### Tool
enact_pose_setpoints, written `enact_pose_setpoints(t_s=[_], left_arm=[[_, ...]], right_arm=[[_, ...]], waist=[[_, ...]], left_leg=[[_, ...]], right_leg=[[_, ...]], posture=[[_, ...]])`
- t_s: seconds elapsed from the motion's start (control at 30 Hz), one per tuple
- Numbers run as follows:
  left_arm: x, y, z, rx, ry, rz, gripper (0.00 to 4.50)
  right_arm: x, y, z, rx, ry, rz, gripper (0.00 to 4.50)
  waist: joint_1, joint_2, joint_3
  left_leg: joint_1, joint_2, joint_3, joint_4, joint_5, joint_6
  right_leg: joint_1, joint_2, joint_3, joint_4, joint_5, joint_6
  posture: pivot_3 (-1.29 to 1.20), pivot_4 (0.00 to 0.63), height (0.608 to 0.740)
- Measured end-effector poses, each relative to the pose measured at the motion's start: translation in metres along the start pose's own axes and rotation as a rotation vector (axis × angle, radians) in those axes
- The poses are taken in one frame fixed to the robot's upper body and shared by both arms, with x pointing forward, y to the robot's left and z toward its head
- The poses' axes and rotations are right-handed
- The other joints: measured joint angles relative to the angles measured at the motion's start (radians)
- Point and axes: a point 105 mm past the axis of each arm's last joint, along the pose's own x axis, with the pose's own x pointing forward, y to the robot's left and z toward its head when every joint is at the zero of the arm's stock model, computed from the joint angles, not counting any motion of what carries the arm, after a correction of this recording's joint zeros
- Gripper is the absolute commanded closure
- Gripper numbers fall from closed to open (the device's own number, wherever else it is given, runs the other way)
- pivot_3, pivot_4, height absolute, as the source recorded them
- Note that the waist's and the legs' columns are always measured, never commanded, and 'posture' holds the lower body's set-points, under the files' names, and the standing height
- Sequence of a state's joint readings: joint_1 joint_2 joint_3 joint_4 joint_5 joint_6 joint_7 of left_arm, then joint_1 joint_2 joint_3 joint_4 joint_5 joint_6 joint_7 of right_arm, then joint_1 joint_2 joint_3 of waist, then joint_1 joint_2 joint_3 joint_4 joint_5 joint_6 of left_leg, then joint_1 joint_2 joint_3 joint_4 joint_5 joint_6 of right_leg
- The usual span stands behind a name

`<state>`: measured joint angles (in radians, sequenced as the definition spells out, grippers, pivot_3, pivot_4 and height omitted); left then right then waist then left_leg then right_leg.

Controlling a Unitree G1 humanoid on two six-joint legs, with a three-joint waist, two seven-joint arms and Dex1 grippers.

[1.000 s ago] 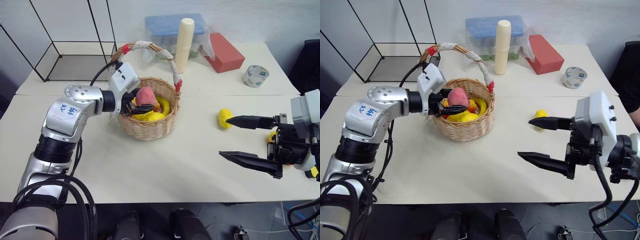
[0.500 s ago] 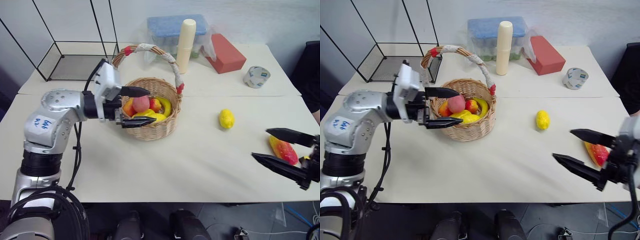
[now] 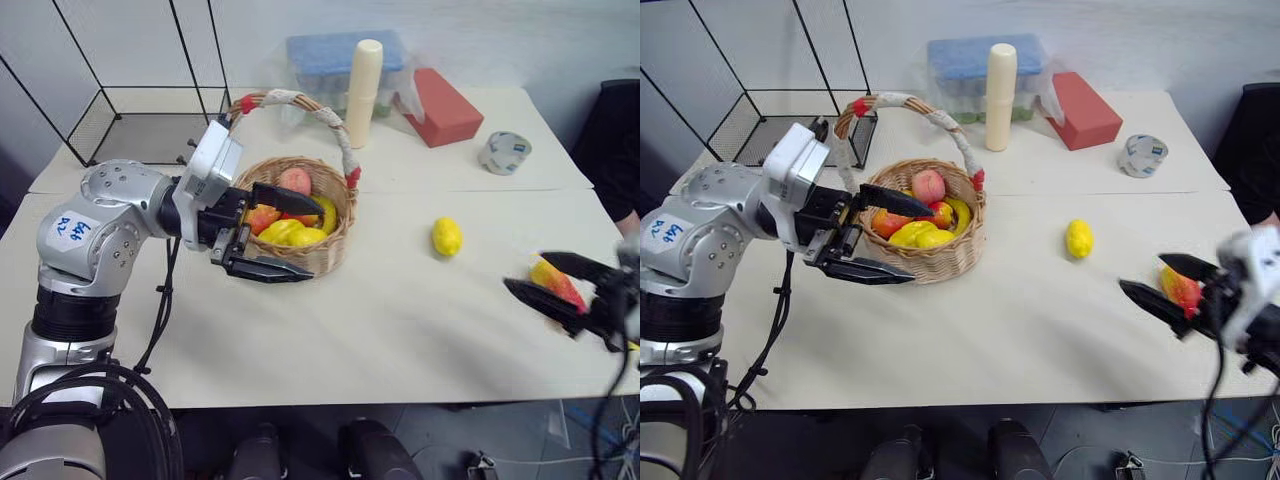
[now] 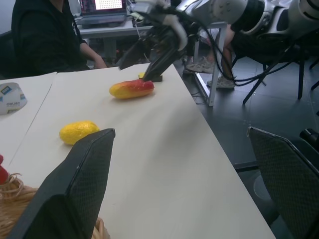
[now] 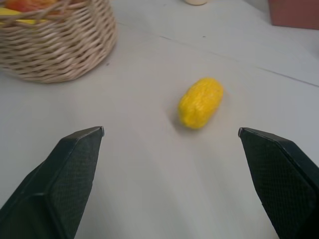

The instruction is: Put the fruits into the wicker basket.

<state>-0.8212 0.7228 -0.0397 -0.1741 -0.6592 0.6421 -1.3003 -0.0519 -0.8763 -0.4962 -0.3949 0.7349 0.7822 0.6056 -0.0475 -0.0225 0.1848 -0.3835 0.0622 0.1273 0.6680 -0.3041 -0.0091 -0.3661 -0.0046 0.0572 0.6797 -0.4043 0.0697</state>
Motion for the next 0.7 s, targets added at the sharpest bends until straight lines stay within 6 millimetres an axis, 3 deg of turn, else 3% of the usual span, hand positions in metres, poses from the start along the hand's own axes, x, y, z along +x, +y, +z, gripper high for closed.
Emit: enact_pose_setpoints(t_s=[0.13,0.27,0.43,0.53,0.63,0.7], left_arm=[[0.002,-0.001,0.001,0.009,0.002,-0.002,0.02],[0.003,0.003,0.0,0.02,0.006,0.029,0.02],[0.003,0.005,0.0,0.026,0.012,0.047,0.02],[0.003,0.007,-0.001,0.032,0.015,0.058,0.02],[0.002,0.008,-0.001,0.033,0.02,0.072,0.0],[0.001,0.009,-0.001,0.033,0.022,0.079,0.0]], right_arm=[[0.042,-0.017,-0.004,0.048,-0.002,-0.082,0.0],[0.084,-0.02,-0.005,0.158,-0.007,-0.088,0.0],[0.115,-0.021,-0.018,0.299,0.031,-0.085,0.0],[0.122,-0.02,-0.028,0.341,0.068,-0.082,0.0],[0.123,-0.019,-0.038,0.35,0.112,-0.089,0.62],[0.124,-0.016,-0.04,0.356,0.117,-0.077,1.26]], waist=[[-0.006,0.0,0.0],[-0.01,0.001,0.0],[-0.01,0.001,0.0],[-0.01,0.001,0.0],[-0.012,0.001,0.0],[-0.012,0.001,0.0]], left_leg=[[-0.005,0.0,0.002,0.001,0.0,0.0],[-0.005,0.0,0.002,0.001,0.0,0.0],[-0.005,0.0,0.002,0.002,0.0,0.0],[-0.006,0.0,0.002,0.002,0.0,0.0],[-0.005,0.0,0.002,0.002,0.0,0.0],[-0.005,0.0,0.002,0.002,0.0,0.0]], right_leg=[[-0.009,-0.001,0.001,0.004,0.0,0.0],[-0.011,-0.001,0.002,0.008,0.0,-0.001],[-0.011,-0.002,0.002,0.009,0.0,-0.001],[-0.011,-0.002,0.002,0.01,0.0,-0.001],[-0.011,-0.002,0.002,0.01,0.0,-0.001],[-0.011,-0.001,0.002,0.01,0.0,-0.001]], posture=[[0.0,0.15,0.74],[0.0,0.15,0.74],[0.0,0.15,0.74],[0.0,0.15,0.74],[0.0,0.15,0.74],[0.0,0.15,0.74]])
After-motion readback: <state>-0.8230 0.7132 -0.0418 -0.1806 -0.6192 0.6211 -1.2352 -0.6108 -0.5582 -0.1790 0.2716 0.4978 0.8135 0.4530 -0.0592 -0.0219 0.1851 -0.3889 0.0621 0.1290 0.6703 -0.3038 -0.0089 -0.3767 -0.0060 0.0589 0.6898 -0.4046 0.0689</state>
